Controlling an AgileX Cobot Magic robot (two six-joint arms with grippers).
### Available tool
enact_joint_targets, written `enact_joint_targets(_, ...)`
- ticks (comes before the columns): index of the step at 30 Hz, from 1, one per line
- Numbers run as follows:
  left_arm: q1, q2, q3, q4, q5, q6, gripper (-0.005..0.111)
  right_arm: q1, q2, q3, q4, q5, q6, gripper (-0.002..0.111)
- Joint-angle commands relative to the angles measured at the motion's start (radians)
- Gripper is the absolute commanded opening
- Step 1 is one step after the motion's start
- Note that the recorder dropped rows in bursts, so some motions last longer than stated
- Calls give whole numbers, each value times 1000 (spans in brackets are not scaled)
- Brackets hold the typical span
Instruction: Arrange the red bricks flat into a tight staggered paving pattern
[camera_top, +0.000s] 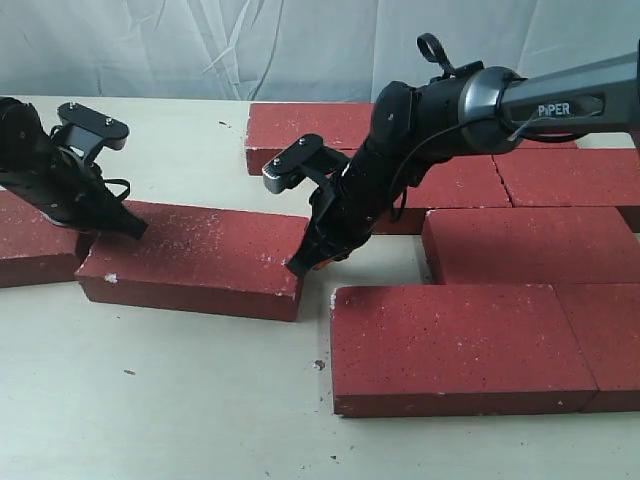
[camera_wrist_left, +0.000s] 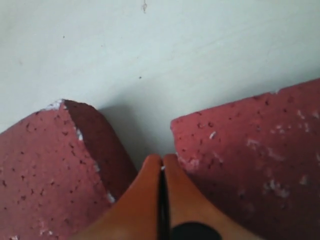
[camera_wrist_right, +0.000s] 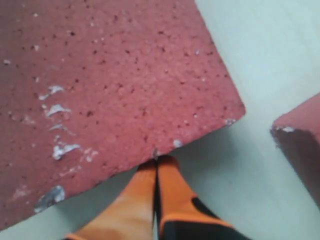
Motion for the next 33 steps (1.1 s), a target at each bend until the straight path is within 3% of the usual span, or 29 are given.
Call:
enact_joint_targets(1,0,-6,1,-22,30,2,0,-5,-3,-9,-22,-54,-1,-1)
enact_joint_targets(15,-10,-29,1,-30,90,6,0,-8,-19,-9,-98,19,7,-1)
enact_joint_targets(23,-68,-30,1,-77,106,86,0,-8,-45,-9,-360,39,253,-1)
enact_joint_targets(33,-69,-34,1,-45,106,84,0,-8,-90,-9,-366,89,259,-1)
